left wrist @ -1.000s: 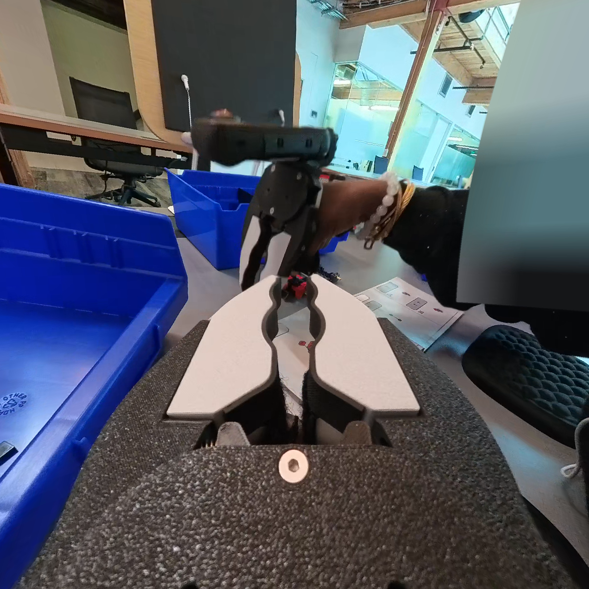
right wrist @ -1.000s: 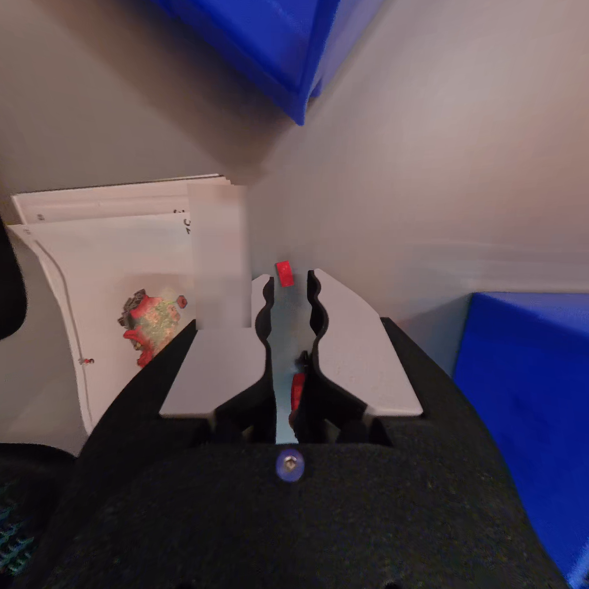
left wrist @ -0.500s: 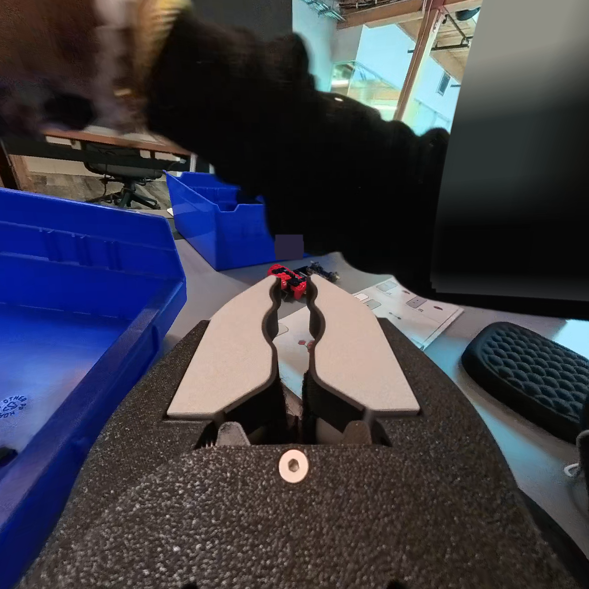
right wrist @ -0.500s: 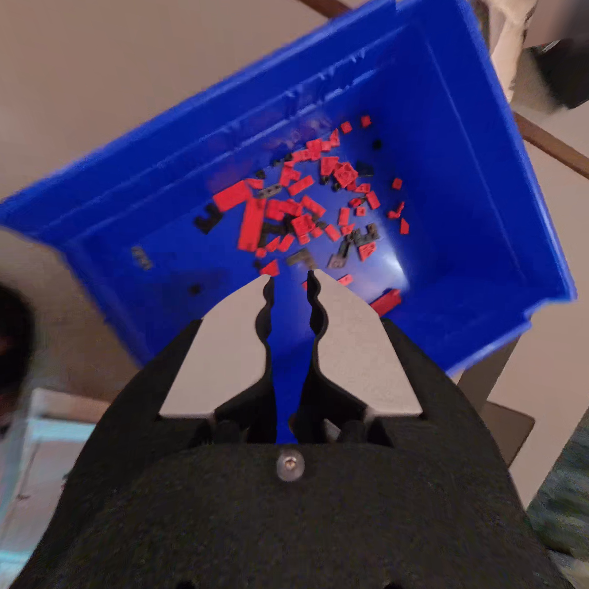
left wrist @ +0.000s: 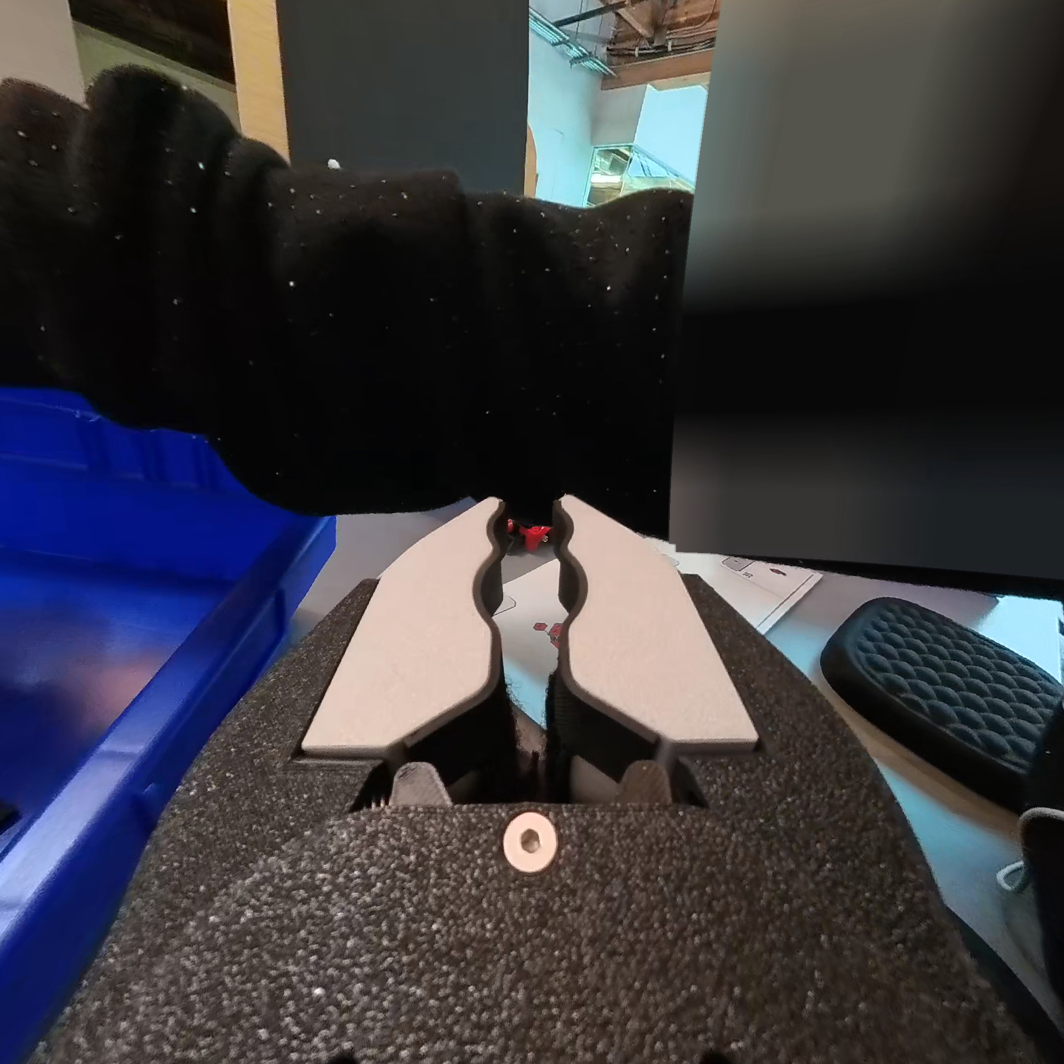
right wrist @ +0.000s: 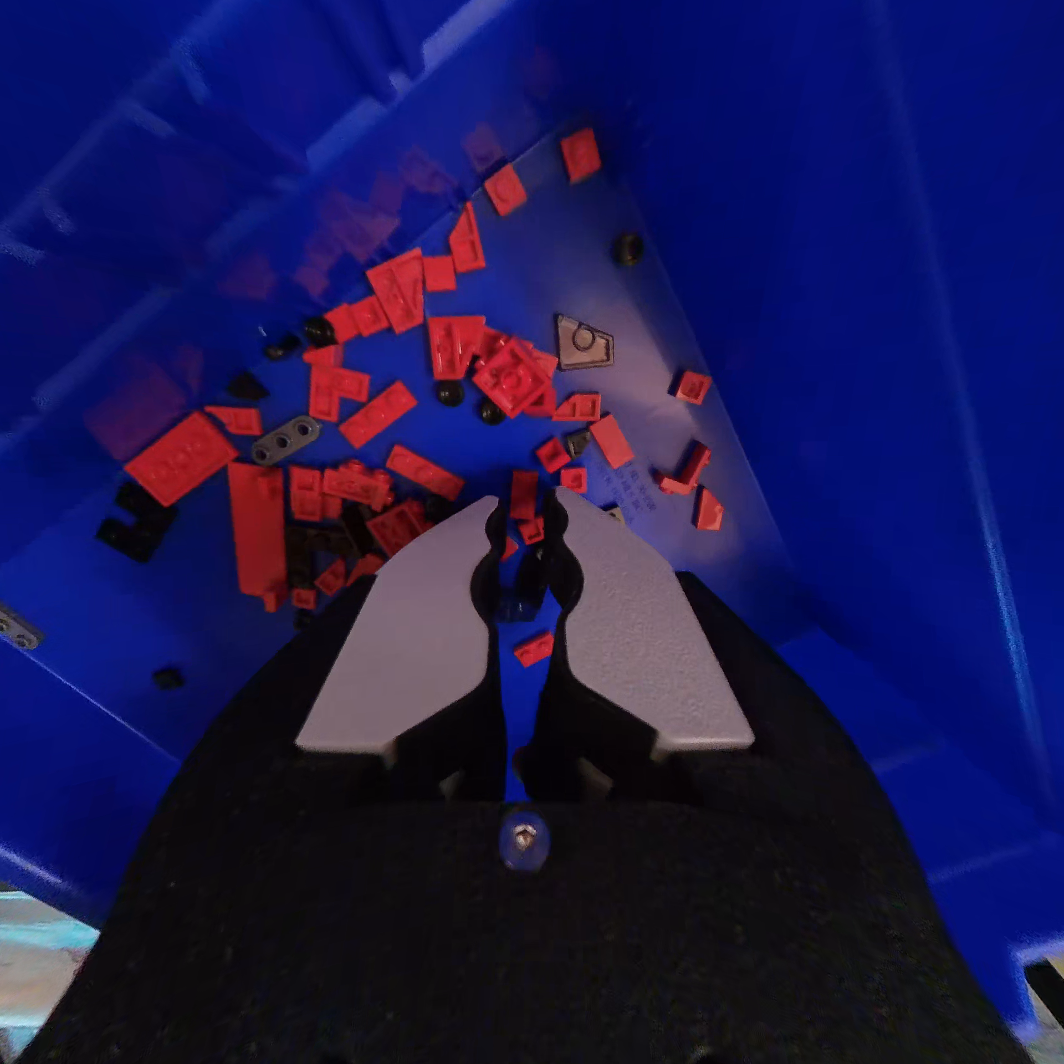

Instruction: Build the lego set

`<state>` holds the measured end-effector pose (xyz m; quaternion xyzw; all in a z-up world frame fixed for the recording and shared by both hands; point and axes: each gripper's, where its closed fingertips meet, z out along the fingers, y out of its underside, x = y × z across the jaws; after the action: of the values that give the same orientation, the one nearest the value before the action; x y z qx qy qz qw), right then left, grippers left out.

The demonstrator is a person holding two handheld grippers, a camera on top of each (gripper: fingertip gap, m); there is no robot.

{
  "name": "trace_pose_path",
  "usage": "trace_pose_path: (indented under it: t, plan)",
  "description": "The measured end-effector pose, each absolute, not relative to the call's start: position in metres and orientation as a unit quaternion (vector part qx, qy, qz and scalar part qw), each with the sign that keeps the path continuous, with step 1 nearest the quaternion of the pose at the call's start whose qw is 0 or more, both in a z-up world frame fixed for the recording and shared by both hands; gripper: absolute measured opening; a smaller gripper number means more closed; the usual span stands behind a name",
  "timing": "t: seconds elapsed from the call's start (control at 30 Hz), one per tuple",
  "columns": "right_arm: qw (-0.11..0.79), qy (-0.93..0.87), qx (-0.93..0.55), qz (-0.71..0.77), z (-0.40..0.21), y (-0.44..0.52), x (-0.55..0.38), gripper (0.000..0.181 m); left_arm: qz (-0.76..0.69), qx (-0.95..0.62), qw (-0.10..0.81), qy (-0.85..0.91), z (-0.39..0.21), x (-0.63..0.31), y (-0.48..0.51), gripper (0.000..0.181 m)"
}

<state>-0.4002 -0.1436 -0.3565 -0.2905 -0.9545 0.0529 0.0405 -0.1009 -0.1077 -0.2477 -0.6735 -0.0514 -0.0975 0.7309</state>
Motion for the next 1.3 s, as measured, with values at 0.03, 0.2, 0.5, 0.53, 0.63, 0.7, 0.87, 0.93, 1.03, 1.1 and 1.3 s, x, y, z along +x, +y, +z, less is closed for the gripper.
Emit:
trace_pose_path:
  t: [0.03, 0.2, 0.5, 0.53, 0.63, 0.7, 0.87, 0.93, 1.03, 1.1, 1.3]
  plan:
    - [0.034, -0.954, -0.291, 0.058, -0.358, -0.146, -0.399, 0.012, -0.098, -0.673, 0.731, -0.052, -0.248, -0.101, -0.108, 0.014]
    - [0.012, -0.947, -0.314, 0.064, -0.36, -0.149, -0.398, 0.008, -0.098, -0.674, 0.731, -0.052, -0.248, -0.101, -0.108, 0.014]
    - [0.022, -0.936, -0.289, 0.201, -0.263, -0.161, -0.331, 0.008, -0.097, -0.675, 0.729, -0.052, -0.248, -0.101, -0.108, 0.014]
    - [0.038, -0.935, -0.282, 0.211, -0.243, -0.155, -0.31, 0.008, -0.097, -0.676, 0.729, -0.051, -0.248, -0.101, -0.107, 0.014]
    - [0.075, -0.931, -0.283, 0.218, -0.207, -0.121, -0.238, 0.008, -0.096, -0.675, 0.73, -0.051, -0.248, -0.101, -0.108, 0.014]
    - [0.096, -0.925, -0.317, 0.185, -0.21, -0.084, -0.193, 0.008, -0.096, -0.673, 0.731, -0.052, -0.247, -0.101, -0.108, 0.014]
    - [0.053, -0.887, -0.44, 0.128, -0.286, -0.015, -0.113, 0.008, -0.099, -0.673, 0.731, -0.057, -0.247, -0.102, -0.108, 0.014]
    - [0.049, -0.88, -0.458, 0.111, -0.316, -0.001, -0.102, 0.008, -0.099, -0.674, 0.73, -0.058, -0.248, -0.103, -0.108, 0.014]
    - [0.074, -0.882, -0.455, 0.092, -0.339, 0.011, -0.102, 0.008, -0.097, -0.675, 0.729, -0.057, -0.248, -0.102, -0.107, 0.014]
    - [0.081, -0.884, -0.453, 0.087, -0.347, 0.016, -0.104, 0.008, -0.094, -0.677, 0.728, -0.054, -0.248, -0.102, -0.107, 0.014]
    - [0.058, -0.885, -0.455, 0.084, -0.366, 0.018, -0.105, 0.008, -0.094, -0.684, 0.722, -0.051, -0.25, -0.101, -0.105, 0.014]
